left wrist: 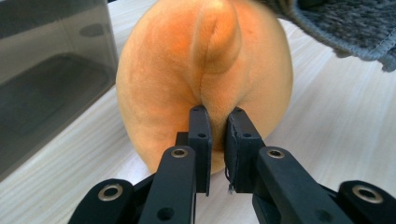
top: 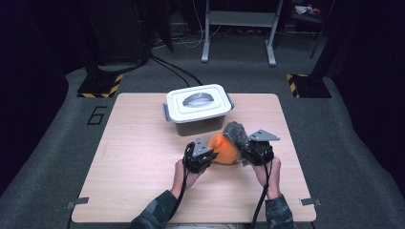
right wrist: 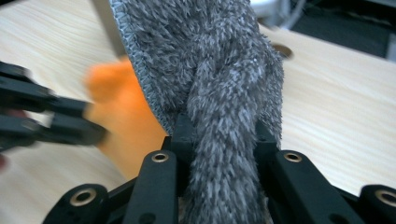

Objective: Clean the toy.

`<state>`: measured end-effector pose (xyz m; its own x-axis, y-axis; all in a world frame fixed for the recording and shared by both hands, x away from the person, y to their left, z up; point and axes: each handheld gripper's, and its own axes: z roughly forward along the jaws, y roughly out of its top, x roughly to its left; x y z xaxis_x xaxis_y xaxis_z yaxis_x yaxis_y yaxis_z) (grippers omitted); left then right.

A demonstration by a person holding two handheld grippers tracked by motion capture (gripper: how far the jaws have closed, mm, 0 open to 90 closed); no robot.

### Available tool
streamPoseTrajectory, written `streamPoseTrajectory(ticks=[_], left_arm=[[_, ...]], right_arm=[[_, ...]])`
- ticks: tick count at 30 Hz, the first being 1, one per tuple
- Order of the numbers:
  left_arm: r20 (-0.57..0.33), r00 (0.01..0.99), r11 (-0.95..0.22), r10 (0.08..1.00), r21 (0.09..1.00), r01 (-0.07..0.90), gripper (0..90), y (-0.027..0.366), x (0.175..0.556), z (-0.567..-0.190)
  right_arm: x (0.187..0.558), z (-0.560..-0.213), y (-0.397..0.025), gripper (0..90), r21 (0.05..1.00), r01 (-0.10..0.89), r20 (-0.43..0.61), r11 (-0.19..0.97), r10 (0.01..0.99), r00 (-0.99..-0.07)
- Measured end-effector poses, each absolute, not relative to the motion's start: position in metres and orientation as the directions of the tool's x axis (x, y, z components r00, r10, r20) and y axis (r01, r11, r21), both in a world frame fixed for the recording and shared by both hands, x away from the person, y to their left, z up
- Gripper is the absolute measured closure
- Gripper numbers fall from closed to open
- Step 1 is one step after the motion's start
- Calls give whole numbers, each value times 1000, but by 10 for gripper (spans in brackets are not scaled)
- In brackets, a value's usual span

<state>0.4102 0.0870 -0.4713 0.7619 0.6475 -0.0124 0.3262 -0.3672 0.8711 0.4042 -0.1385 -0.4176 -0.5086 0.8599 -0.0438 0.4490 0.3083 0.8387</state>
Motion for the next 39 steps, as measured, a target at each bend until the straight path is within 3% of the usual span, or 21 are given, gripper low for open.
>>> streamPoseTrajectory(ticks=[3, 11, 26, 39], left_arm=[[-9, 767, -381, 642, 864, 329, 817, 84, 408, -469], [-42, 762, -367, 647, 858, 359, 815, 86, 414, -474], [-55, 758, -353, 650, 861, 365, 809, 86, 416, -475], [-65, 757, -344, 650, 864, 369, 809, 87, 415, -476]], right_arm=[[404, -415, -126, 701, 834, 436, -56, 337, 839, -541], [414, -426, -125, 699, 814, 454, -84, 362, 847, -525], [422, -455, -152, 700, 749, 559, -124, 356, 904, -410], [434, -479, -171, 707, 703, 649, -47, 291, 929, -367]])
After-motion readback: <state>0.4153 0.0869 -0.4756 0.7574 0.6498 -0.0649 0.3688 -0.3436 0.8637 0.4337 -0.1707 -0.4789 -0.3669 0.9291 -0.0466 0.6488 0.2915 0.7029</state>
